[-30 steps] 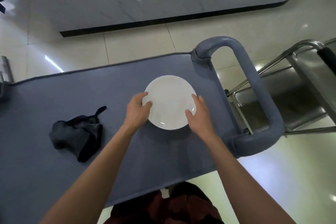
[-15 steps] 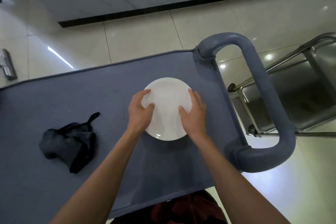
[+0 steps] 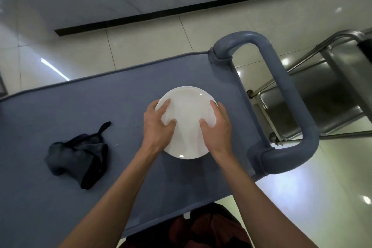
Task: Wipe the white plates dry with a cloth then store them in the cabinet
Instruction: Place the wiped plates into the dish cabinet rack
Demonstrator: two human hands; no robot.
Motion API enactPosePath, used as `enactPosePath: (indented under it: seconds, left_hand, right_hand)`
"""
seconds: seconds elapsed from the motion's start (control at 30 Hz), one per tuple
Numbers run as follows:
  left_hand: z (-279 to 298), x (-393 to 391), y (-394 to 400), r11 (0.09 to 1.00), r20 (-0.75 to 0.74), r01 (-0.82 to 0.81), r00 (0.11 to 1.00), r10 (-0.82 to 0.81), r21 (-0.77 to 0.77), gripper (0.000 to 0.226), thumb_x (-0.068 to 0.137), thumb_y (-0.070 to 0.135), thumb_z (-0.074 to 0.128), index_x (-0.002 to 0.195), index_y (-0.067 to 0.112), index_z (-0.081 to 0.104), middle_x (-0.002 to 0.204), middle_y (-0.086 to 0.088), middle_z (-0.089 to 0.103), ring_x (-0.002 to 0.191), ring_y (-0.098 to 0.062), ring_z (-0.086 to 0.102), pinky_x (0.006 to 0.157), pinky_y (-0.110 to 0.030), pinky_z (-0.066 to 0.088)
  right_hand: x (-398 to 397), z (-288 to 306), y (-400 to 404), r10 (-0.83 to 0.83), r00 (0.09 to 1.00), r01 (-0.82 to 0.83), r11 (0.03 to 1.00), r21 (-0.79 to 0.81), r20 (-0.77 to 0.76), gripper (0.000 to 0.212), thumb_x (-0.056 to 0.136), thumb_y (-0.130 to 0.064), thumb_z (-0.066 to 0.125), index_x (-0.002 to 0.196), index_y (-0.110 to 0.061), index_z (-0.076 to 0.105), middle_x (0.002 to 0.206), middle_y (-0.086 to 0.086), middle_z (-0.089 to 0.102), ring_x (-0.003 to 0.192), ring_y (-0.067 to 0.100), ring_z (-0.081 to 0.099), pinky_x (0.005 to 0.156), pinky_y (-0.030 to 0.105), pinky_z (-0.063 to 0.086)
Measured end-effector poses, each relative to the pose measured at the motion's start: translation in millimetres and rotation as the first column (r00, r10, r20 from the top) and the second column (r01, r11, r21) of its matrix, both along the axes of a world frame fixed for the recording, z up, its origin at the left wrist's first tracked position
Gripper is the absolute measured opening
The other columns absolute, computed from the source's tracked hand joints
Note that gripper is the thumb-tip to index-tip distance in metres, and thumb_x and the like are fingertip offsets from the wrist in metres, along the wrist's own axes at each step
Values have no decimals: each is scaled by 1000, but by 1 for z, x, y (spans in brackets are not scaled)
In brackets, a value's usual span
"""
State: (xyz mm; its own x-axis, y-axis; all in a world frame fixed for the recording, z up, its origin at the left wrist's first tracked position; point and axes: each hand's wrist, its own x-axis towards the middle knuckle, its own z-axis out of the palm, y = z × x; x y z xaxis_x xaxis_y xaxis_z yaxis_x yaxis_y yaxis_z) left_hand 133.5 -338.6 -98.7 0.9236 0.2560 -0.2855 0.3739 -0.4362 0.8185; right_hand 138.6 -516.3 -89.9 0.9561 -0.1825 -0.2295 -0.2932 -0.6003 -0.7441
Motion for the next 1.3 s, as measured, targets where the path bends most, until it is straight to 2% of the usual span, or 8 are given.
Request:
enactPosePath:
  seconds: [0.13, 0.23, 0.4, 0.53, 0.83, 0.93, 1.1, 1.3]
  left_hand:
    - [10, -12, -1, 998, 7, 57, 998, -57, 33, 66, 85, 15, 67, 146, 32, 49, 148, 5, 39, 132, -18, 40, 109, -36, 39]
    - [21, -21, -4, 996, 20, 82, 996, -82, 19, 64, 86, 15, 67, 145, 33, 50, 147, 7, 40, 130, -16, 42, 107, -32, 40]
    - [42, -37, -23, 989, 82, 145, 986, -143, -24, 61, 85, 18, 67, 142, 36, 53, 145, 10, 42, 129, -14, 43, 100, -29, 41]
    - [60, -53, -52, 965, 156, 259, 952, -262, 39, 60, 87, 22, 68, 142, 38, 51, 147, 12, 40, 130, -12, 42, 93, -29, 40]
    - [80, -105, -147, 825, 218, 552, 796, -564, 119, 61, 87, 29, 69, 143, 40, 46, 152, 12, 37, 133, -16, 39, 98, -38, 46]
    - [82, -139, -177, 774, 253, 624, 735, -629, 110, 60, 88, 34, 69, 141, 45, 42, 148, 12, 40, 130, -18, 44, 97, -42, 50]
    - [90, -224, -219, 654, 278, 743, 603, -747, 145, 63, 85, 35, 70, 139, 47, 40, 145, 13, 39, 128, -17, 43, 99, -49, 51]
    - [110, -331, -274, 533, 318, 824, 461, -828, 191, 59, 85, 29, 71, 141, 36, 52, 147, 6, 44, 129, -18, 43, 104, -41, 46]
  right_hand:
    - [-22, 10, 4, -41, 999, 42, 999, -36, 22, 62, 92, -25, 62, 150, -26, 40, 157, -5, 32, 141, 21, 34, 114, 45, 38]
    - [-42, 19, 4, -71, 997, 74, 995, -72, 41, 59, 94, -32, 61, 149, -30, 39, 157, -6, 31, 140, 22, 35, 112, 48, 41]
    - [-74, 39, -12, -173, 979, 187, 972, -140, 107, 59, 94, -35, 62, 149, -31, 40, 157, -8, 30, 140, 21, 33, 109, 45, 44]
    - [-108, 60, -35, -277, 944, 305, 940, -153, 182, 60, 93, -36, 65, 148, -30, 40, 154, -6, 35, 136, 20, 38, 104, 38, 44]
    - [-204, 93, -97, -601, 778, 623, 775, -103, 181, 59, 94, -29, 65, 149, -27, 43, 158, -5, 33, 139, 20, 35, 111, 37, 38]
    - [-251, 103, -117, -671, 718, 691, 719, -75, 185, 58, 95, -24, 64, 149, -25, 43, 159, -4, 32, 139, 18, 33, 106, 26, 32]
    - [-359, 100, -147, -750, 622, 777, 626, -63, 226, 59, 93, -22, 65, 149, -25, 44, 158, -3, 32, 137, 22, 36, 98, 23, 32]
    - [-484, 106, -172, -844, 468, 876, 482, -12, 264, 59, 93, -23, 65, 148, -25, 45, 159, -3, 30, 136, 25, 35, 98, 22, 29]
